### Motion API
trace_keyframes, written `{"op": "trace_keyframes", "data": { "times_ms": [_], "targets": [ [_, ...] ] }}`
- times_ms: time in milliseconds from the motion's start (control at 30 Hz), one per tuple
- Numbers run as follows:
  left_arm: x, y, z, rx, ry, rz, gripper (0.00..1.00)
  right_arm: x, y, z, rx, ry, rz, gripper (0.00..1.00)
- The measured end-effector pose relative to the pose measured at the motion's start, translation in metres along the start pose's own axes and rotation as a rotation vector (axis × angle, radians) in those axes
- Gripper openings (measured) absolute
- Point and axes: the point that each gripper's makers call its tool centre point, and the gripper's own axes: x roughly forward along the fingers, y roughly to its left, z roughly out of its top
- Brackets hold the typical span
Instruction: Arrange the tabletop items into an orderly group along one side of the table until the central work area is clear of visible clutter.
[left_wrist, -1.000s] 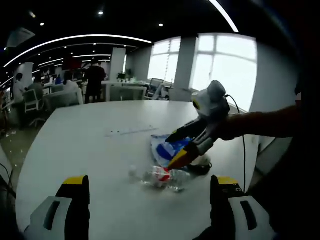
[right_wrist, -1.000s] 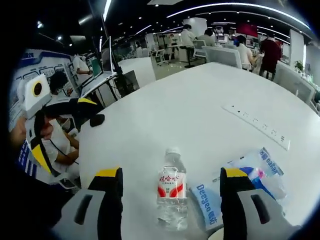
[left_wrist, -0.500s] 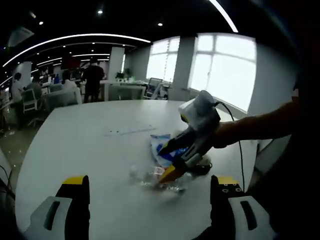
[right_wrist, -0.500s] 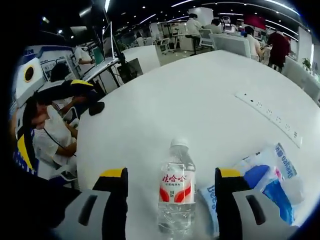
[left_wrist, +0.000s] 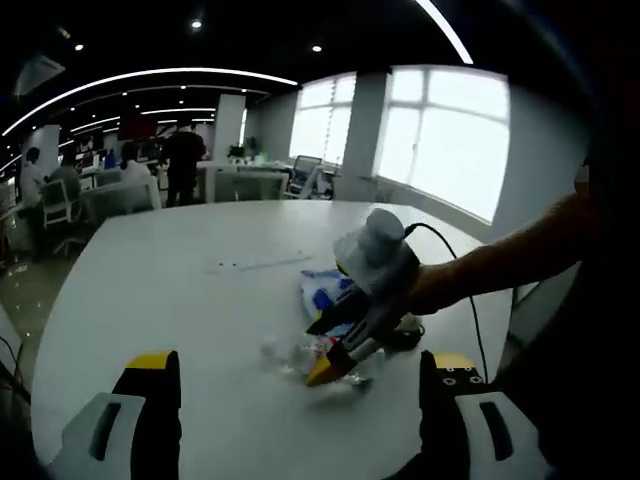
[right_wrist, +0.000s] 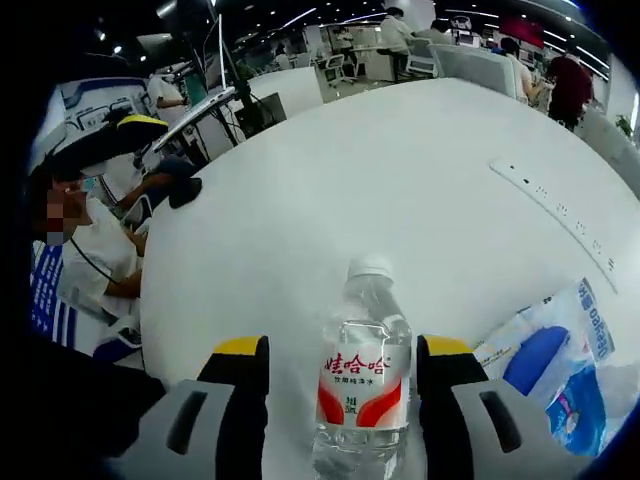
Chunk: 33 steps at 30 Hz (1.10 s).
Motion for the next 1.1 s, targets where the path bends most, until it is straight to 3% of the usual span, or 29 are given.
{"op": "trace_keyframes", "data": {
  "times_ms": [367,600,1100],
  "targets": [
    [-0.002,0.001,-0.001,-0.014,0.004,0.009,0.96,0.011,-0.011,-0.006,0.009,0.029,-0.085,0.46],
    [-0.002,0.007,-0.002,-0.018,0.001,0.009,0.95,0.015,-0.016,-0.012,-0.051,0.085,-0.114,0.40],
    [0.000,0.012,-0.011,-0.028,0.013,0.004,0.94,0.017,-0.020,-0.008,-0.022,0.009,-0.106,0.35]
  ]
}}
